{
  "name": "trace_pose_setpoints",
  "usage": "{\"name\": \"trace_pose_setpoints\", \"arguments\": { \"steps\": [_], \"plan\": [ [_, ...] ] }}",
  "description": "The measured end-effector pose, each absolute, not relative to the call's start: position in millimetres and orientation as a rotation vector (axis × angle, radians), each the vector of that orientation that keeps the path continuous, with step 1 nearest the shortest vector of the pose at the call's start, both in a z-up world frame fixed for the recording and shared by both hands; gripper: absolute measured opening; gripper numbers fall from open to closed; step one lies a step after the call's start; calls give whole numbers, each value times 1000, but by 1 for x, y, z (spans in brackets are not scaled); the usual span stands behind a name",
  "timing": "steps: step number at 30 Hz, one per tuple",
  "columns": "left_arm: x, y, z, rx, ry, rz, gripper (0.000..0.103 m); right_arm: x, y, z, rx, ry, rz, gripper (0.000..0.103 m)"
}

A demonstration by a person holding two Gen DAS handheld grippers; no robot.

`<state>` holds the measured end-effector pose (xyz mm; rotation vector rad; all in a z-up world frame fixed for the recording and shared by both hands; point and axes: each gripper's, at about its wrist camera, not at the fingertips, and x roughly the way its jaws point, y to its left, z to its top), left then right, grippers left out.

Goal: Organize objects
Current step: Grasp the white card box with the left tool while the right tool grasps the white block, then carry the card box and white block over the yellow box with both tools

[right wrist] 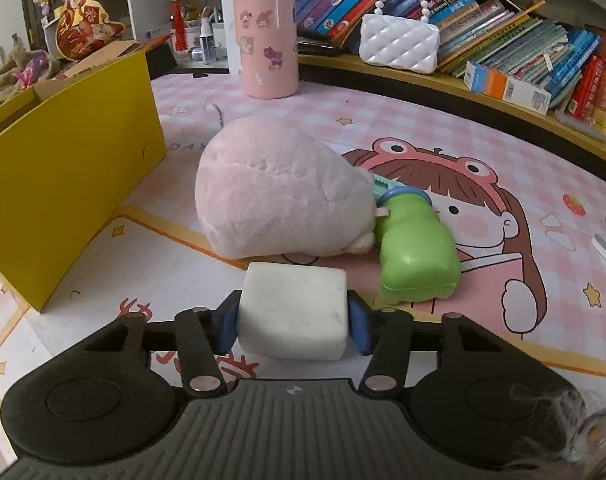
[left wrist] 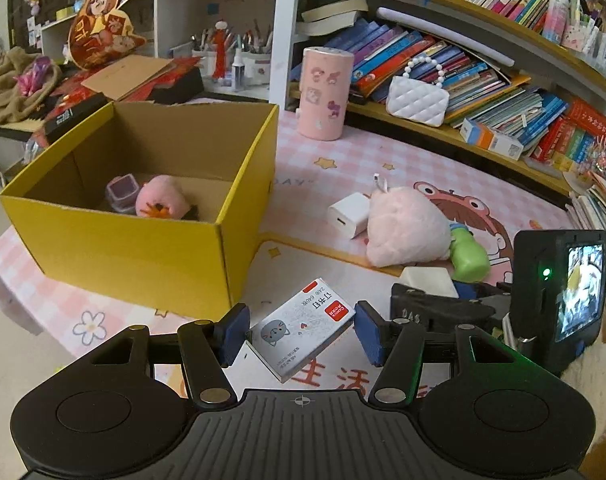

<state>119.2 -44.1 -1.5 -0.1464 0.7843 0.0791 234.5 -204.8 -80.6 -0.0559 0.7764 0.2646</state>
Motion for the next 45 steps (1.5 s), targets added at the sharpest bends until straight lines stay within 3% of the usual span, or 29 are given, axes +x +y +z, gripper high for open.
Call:
{"name": "trace_pose_setpoints", "arguments": {
  "steps": [17, 45],
  "plan": [
    [104, -21, -11, -198, 766, -57, 56, 140, -209, -29, 14, 763, 177, 46],
    [16, 133, -2, -273, 714, -37, 56, 37, -48, -24, -56, 765, 253, 46]
  ]
}}
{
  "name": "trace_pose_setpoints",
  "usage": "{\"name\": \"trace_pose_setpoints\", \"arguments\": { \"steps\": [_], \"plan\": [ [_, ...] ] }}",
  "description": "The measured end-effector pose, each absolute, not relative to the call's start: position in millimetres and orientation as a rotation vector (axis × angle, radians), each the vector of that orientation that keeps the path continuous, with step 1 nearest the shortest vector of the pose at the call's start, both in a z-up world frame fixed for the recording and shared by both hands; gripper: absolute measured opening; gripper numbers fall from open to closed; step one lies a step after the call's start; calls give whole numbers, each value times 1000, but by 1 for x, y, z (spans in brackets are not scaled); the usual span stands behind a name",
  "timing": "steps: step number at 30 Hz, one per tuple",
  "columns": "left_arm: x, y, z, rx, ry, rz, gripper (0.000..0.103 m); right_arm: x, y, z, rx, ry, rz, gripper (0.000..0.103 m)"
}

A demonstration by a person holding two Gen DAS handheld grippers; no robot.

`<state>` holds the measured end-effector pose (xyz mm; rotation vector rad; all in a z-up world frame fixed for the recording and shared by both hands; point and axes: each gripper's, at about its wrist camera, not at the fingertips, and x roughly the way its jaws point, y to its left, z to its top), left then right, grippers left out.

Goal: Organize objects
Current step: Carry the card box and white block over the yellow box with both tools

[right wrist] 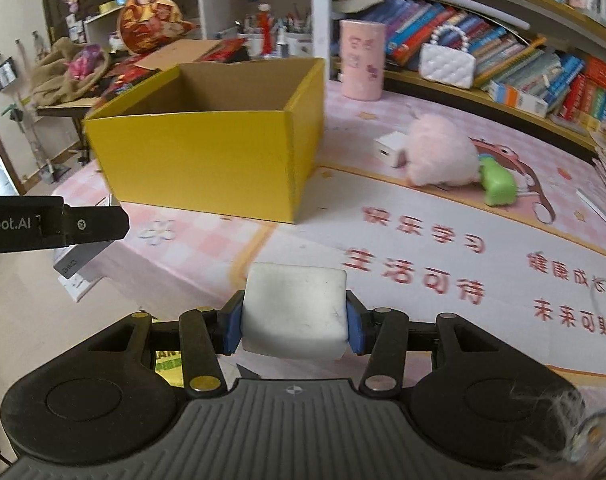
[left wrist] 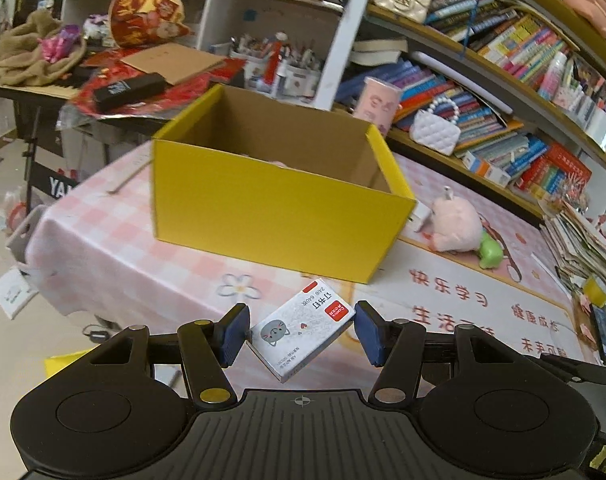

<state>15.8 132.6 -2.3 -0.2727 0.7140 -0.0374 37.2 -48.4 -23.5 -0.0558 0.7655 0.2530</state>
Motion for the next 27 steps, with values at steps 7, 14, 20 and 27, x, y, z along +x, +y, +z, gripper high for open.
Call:
{"name": "trace_pose_setpoints", "arguments": {
  "steps": [7, 14, 20, 27],
  "plan": [
    [-1, 160, 4, -276, 680, -26, 56, 25, -21, -18, -64, 742, 266, 46],
    [-10, 175, 8, -275, 658, -41, 56, 18, -2, -12, -81, 733, 274, 46],
    [-7, 184, 12, -293, 635, -33, 56, 24, 5, -6, -116, 726, 290, 46],
    [17, 190, 23, -315, 577, -13, 56, 57, 8, 15, -98, 680, 309, 46]
  ]
}}
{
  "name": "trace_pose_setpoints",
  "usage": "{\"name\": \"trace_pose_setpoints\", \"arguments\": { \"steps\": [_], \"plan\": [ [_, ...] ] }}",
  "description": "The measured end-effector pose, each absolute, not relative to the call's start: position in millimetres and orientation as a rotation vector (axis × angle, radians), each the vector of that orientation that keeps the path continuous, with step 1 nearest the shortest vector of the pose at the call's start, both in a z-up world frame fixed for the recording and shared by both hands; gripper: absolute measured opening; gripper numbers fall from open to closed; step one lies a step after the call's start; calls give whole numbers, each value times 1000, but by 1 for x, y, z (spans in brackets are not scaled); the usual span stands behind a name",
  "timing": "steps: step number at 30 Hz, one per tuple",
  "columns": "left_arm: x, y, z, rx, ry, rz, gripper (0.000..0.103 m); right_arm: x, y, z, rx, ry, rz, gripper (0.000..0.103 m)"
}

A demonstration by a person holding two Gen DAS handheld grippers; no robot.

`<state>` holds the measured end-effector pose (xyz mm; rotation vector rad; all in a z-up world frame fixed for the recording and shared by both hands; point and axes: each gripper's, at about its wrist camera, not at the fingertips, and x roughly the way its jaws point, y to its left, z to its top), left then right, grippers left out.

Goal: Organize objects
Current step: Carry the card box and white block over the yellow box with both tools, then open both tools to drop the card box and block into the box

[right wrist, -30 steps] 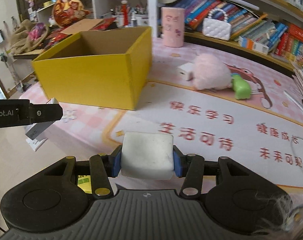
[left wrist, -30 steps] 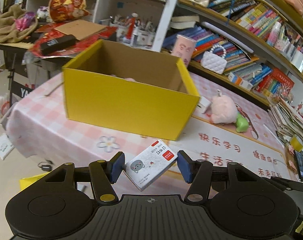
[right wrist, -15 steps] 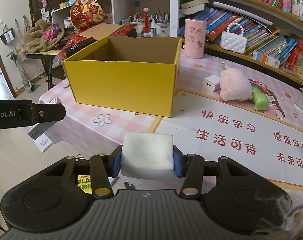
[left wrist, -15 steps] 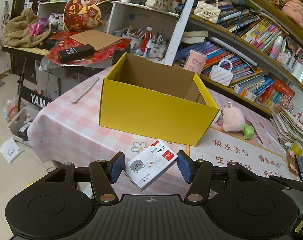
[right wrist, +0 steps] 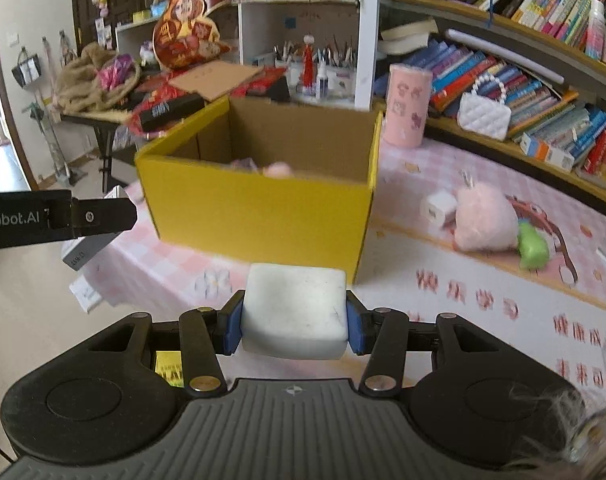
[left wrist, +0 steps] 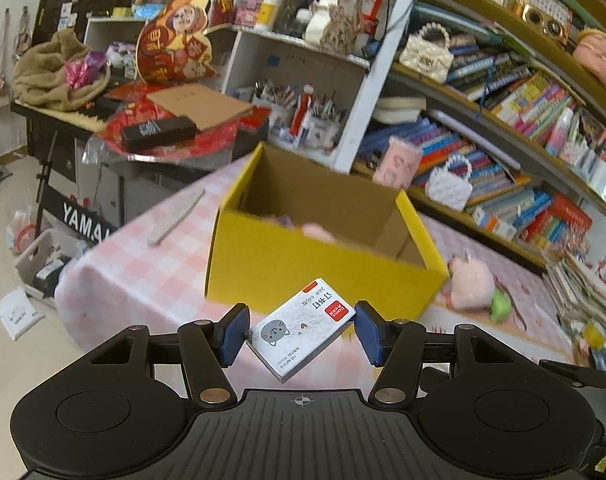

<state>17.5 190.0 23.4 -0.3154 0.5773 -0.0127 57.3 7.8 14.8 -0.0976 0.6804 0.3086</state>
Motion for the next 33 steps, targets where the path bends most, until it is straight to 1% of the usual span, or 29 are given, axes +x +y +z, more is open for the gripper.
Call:
{"name": "trace_pose_setpoints", "arguments": {
  "steps": [8, 11, 17, 25, 31, 32, 33],
  "plan": [
    [77, 197, 50, -355, 492, 5, 56, 123, 18, 52, -76, 543, 333, 46],
    [103, 192, 56, -337, 470, 8, 57, 154, 22, 55, -85, 519, 339, 46],
    [151, 180, 40, -298, 529, 27, 57, 206, 35, 31, -147, 615, 386, 46],
    [175, 180, 12, -313, 632, 65, 57, 233, 33, 1, -143, 743, 423, 47],
    [181, 181, 3, -322, 679, 81, 58, 238, 38, -2, -168, 737, 442, 47],
    [181, 181, 3, -320, 684, 81, 58, 238, 38, -2, -168, 739, 442, 48],
    [181, 180, 3, -317, 687, 82, 58, 238, 38, -2, -166, 741, 441, 52]
  ]
}}
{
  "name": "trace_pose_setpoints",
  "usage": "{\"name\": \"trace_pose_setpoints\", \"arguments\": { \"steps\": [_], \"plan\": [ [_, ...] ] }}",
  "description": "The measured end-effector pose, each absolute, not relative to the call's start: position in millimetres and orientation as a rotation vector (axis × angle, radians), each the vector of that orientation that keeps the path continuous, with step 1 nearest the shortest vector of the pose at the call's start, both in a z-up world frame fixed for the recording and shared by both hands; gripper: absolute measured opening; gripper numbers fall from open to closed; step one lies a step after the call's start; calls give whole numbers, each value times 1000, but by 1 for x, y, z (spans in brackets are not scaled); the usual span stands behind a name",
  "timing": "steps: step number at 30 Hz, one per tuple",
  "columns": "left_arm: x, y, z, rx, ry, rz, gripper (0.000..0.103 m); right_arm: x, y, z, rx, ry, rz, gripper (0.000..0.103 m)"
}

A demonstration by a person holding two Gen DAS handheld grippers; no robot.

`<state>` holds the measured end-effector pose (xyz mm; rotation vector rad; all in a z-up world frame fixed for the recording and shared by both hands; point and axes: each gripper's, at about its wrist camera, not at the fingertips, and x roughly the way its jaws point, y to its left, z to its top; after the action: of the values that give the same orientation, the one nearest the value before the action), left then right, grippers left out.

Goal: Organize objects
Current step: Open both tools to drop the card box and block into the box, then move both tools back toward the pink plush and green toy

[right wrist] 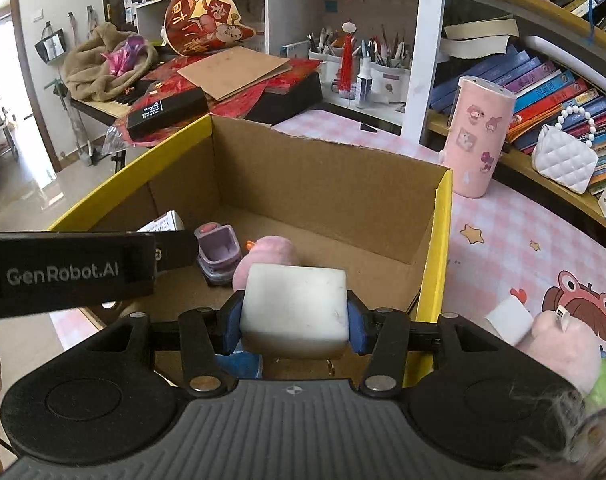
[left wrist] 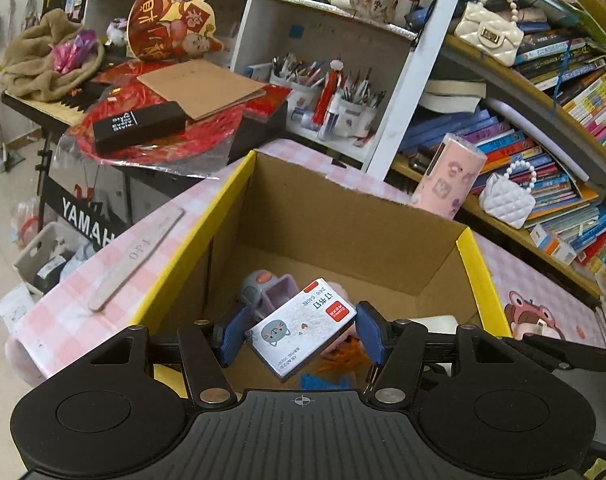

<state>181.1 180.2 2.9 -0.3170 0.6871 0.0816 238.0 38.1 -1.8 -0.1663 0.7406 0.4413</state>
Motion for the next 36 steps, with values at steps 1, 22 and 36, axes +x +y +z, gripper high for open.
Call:
{"name": "trace_pose_setpoints", "arguments": {
  "steps": [1, 22, 36],
  "plan": [
    [180, 180, 3, -314, 687, 80, 59, 238, 38, -1, -161, 740, 438, 54],
    [99, 176, 37, -206, 570, 46, 82, 139, 14, 42, -112, 566, 323, 64],
    [45, 166, 16, -139, 660, 12, 85, 67, -5, 11, -83, 649, 217, 65]
  ]
}}
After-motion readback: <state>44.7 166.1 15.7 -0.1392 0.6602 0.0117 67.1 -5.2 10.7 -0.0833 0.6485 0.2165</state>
